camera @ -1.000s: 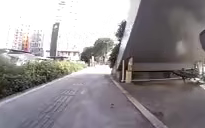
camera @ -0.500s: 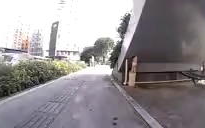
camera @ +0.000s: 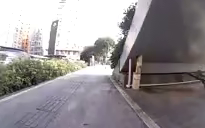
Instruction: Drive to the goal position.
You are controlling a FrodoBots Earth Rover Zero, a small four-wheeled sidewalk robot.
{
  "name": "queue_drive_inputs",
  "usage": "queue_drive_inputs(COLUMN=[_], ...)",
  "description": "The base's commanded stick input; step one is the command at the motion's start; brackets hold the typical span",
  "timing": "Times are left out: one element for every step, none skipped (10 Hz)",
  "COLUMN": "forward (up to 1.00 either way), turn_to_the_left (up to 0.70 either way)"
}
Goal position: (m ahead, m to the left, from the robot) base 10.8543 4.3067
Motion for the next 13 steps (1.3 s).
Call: queue_drive_inputs(forward=[0.45,0.45,0.45,0.45,0.45,0.45,0.45,0.45,0.45,0.45,0.45,0.45,0.45], turn_to_the_left=[0.0,0.0,0.0,0.0,0.0,0.01,0.02,0.0,0.04,0.18,0.27,0.27,0.26])
